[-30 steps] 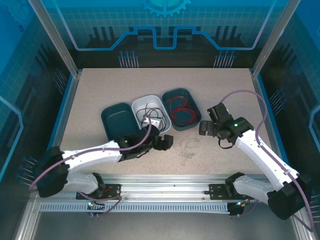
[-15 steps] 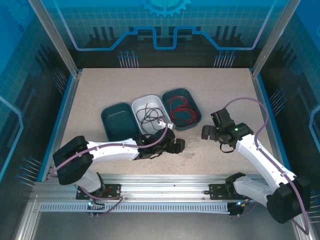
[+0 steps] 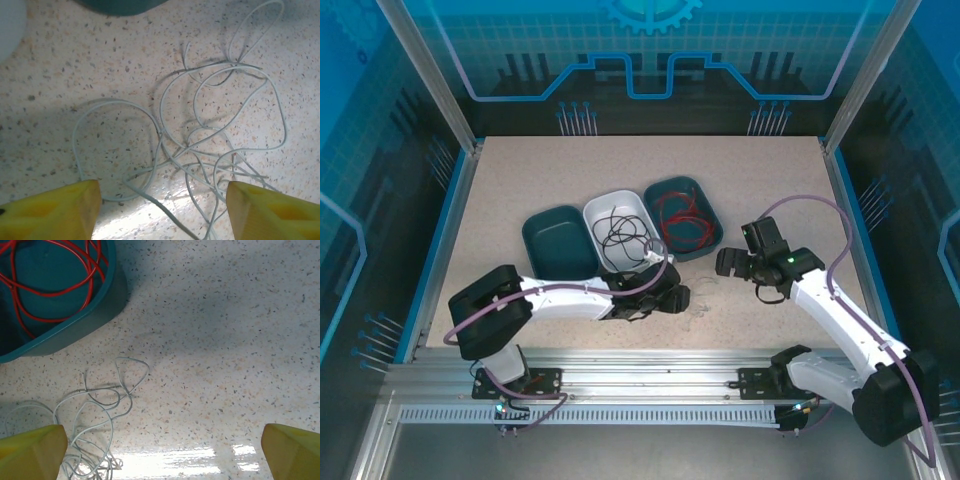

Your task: Untangle the cables

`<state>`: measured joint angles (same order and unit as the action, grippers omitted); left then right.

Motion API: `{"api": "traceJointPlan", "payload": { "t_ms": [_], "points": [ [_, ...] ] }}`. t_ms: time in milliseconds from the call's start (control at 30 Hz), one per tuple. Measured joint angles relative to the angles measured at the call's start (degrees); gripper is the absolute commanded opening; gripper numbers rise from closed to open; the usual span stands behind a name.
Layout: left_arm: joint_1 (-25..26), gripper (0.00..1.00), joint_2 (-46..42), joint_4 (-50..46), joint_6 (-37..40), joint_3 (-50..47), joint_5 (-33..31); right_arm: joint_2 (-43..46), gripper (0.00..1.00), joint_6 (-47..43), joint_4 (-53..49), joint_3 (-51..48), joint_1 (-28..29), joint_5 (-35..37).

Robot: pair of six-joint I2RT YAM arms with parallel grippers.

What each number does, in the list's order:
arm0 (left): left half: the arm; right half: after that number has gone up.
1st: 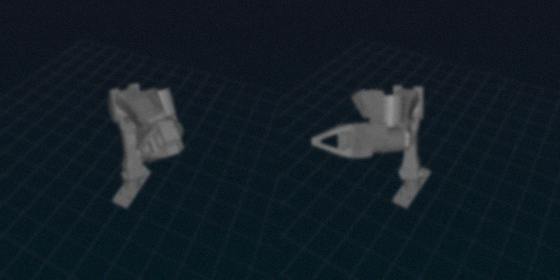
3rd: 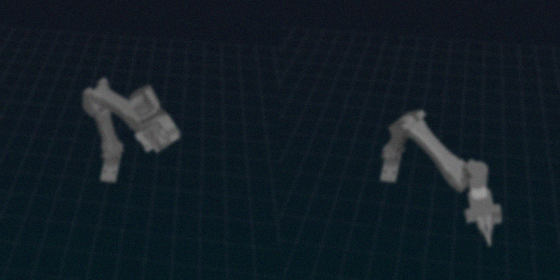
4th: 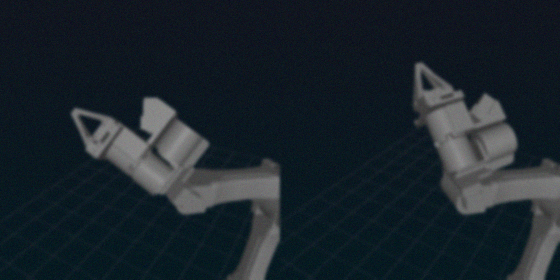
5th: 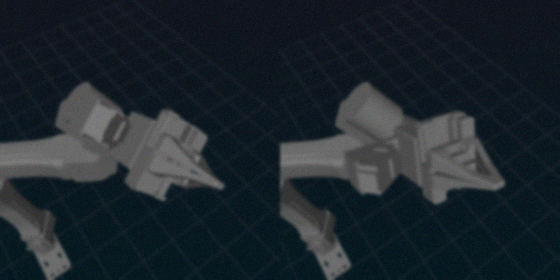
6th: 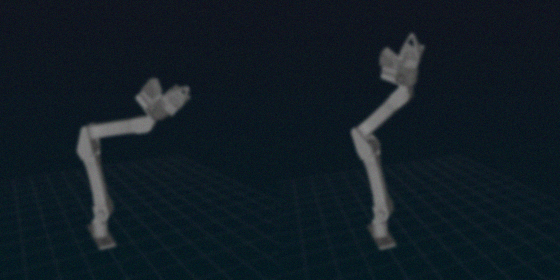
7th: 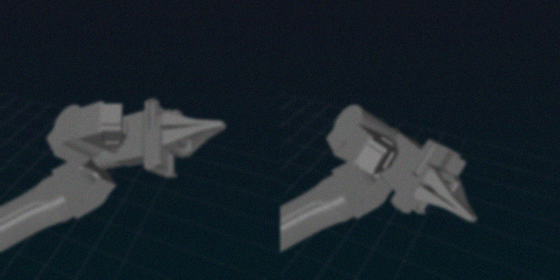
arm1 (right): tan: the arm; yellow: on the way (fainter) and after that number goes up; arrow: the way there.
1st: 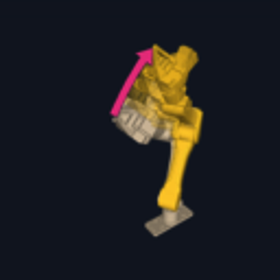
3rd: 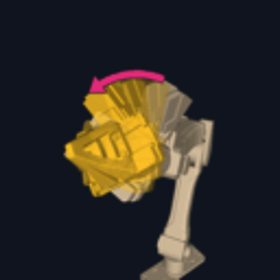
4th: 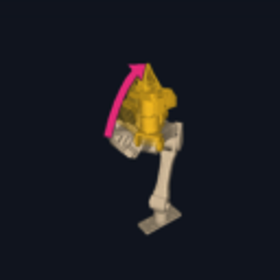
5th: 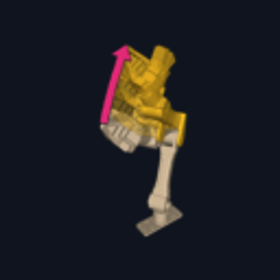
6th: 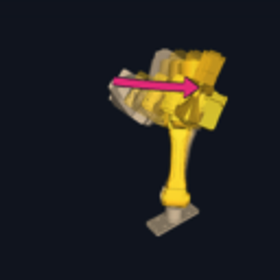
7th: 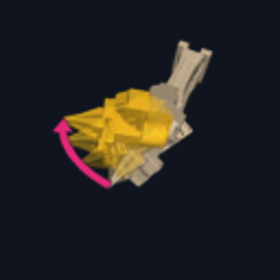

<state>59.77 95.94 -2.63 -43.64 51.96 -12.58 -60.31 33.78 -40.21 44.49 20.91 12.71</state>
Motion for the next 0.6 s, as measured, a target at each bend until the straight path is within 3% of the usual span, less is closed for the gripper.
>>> {"api": "traceJointPlan", "payload": {
  "t_ms": [67,200,400,600],
  "points": [
    [0.0,0.22,0.8,-0.1,0.3,0.3,0.4,0.4,1.00,-0.2,0.6,-0.9,0.0,-0.4],
    [0.0,0.00,0.9,-0.2,1.2,0.8,0.5,1.0,1.00,-0.3,1.6,-1.8,0.0,-1.5],
    [0.5,0.00,0.1,-0.6,5.6,1.6,0.4,-0.3,1.00,-0.3,3.7,-3.0,0.0,-4.9],
    [1.7,0.00,-6.2,0.0,11.0,1.6,0.4,-6.0,1.00,0.4,5.9,-4.0,3.0,-7.2]
  ]
}}
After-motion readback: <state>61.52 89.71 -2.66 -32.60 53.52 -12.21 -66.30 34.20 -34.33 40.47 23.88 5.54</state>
